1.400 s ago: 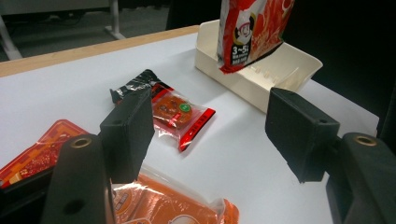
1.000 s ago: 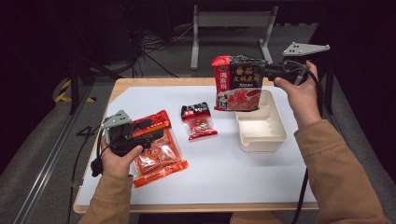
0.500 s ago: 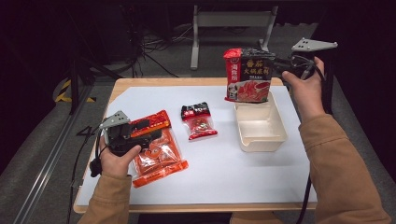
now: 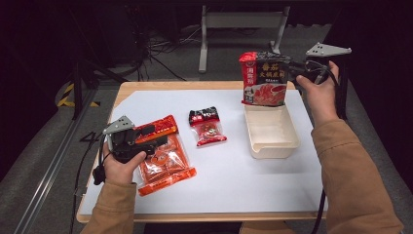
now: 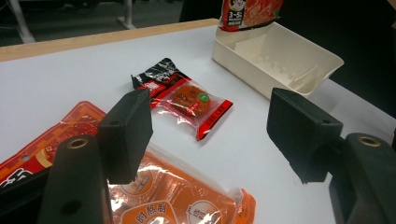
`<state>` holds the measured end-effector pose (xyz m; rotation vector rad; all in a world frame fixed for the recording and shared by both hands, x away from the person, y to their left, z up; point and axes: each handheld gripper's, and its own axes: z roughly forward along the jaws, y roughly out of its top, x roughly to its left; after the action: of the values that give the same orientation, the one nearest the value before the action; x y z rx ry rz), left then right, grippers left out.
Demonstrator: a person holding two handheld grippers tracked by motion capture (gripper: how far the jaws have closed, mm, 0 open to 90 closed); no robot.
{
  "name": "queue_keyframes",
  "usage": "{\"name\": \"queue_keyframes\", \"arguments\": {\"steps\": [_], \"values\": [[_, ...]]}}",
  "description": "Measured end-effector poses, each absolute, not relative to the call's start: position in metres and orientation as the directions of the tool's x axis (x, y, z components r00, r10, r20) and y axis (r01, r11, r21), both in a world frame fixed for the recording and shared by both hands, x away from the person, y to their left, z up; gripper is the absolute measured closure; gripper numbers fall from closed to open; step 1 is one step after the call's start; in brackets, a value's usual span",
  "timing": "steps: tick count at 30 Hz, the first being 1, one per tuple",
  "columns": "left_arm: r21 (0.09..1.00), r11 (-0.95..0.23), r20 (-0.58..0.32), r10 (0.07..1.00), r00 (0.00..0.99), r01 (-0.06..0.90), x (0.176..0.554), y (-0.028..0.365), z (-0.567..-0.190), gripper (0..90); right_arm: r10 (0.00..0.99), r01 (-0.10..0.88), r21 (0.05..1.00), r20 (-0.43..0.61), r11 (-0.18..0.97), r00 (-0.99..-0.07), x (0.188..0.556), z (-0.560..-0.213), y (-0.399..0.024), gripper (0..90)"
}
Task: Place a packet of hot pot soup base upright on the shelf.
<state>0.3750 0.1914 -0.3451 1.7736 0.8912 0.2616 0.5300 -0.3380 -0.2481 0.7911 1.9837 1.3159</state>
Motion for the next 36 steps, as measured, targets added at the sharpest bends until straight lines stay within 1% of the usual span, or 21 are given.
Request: {"name": "queue_keyframes", "arguments": {"steps": [14, 25, 31, 34, 36], "values": [[0.88, -0.133, -0.255, 0.678, 0.69, 0.455, 0.376, 0.192, -0.348, 31.9, 0.758, 0.153, 0.929, -0.173, 0.338, -0.629, 0.534, -0.271, -0.342, 79.5], [0.878, -0.139, -0.252, 0.681, 0.688, 0.458, 0.377, 0.192, -0.349, 31.6, 0.756, 0.171, 0.932, -0.143, 0.321, -0.638, 0.535, -0.288, -0.343, 77.9], [0.876, -0.146, -0.246, 0.684, 0.686, 0.46, 0.377, 0.19, -0.35, 31.6, 0.757, 0.178, 0.933, -0.132, 0.313, -0.64, 0.535, -0.291, -0.343, 77.0], [0.876, -0.146, -0.244, 0.687, 0.684, 0.459, 0.377, 0.191, -0.35, 31.6, 0.76, 0.22, 0.917, -0.123, 0.333, -0.639, 0.534, -0.296, -0.343, 75.7], [0.878, -0.148, -0.238, 0.689, 0.685, 0.455, 0.378, 0.192, -0.35, 31.6, 0.76, 0.229, 0.914, -0.118, 0.335, -0.639, 0.535, -0.302, -0.345, 75.1]]}}
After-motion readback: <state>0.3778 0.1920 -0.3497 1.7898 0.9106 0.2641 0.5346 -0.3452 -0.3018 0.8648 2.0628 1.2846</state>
